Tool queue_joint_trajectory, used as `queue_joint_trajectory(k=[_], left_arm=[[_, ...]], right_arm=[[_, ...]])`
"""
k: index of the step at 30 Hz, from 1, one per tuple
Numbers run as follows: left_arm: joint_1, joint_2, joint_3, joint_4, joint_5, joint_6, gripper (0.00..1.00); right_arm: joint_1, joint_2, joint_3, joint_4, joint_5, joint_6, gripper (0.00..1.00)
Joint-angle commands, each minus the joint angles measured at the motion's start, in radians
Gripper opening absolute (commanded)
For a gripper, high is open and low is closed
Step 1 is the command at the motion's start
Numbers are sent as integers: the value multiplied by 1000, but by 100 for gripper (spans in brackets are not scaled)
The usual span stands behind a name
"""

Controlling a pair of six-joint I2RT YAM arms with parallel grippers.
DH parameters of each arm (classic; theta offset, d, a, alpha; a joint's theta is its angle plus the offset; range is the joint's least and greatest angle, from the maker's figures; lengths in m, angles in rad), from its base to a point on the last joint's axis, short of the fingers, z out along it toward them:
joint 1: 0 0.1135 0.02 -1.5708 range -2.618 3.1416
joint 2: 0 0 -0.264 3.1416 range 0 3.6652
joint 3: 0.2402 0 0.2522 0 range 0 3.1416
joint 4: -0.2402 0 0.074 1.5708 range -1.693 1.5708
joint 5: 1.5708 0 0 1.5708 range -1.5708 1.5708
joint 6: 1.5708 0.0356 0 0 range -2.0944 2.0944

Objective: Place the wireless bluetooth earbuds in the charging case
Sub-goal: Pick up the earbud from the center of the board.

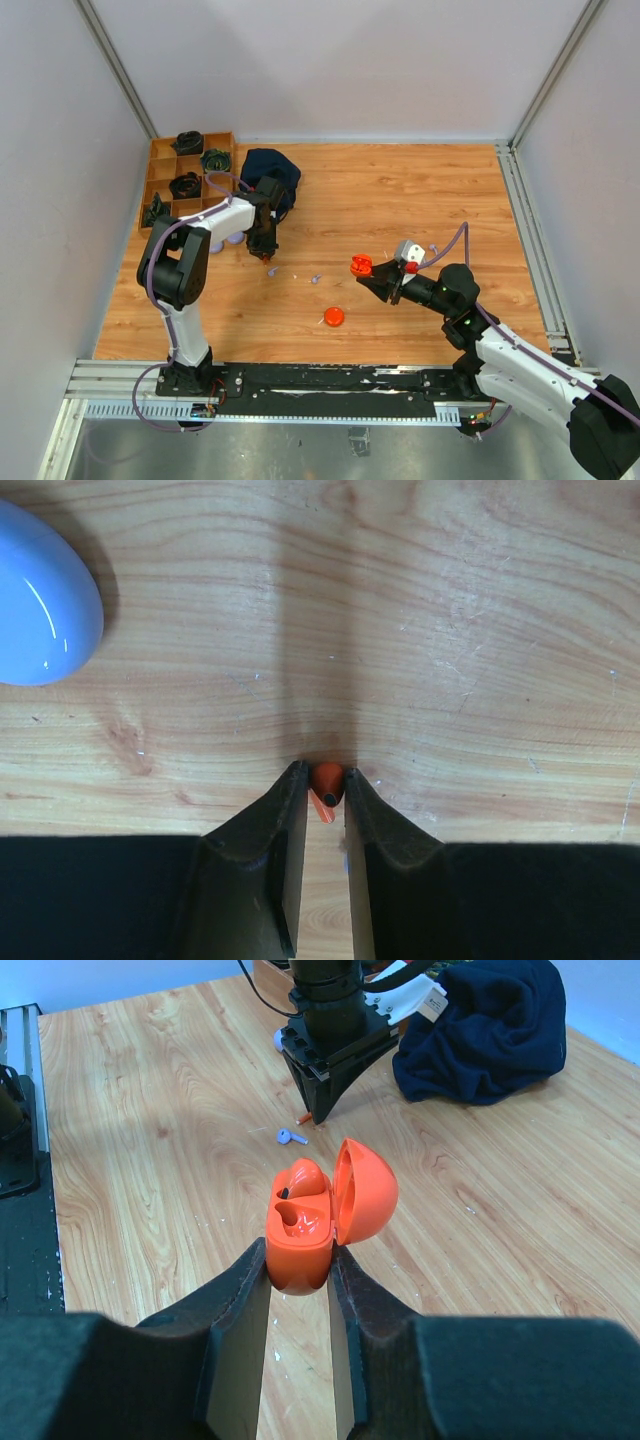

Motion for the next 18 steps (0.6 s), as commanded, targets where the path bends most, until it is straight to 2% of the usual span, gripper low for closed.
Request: queue_joint_trajectory(k=[1,10,18], left_arm=[[2,6,-25,-29,9,-14,22],[-16,-127,-61,-4,-5,-58,18],[-130,-287,-52,-3,-74,-156,19]], right_arm=[[-16,-14,-1,5,3,-15,7],[-17,-15,24,-8,-12,-14,7],[-14,-23,58,-40,-11,-10,7]])
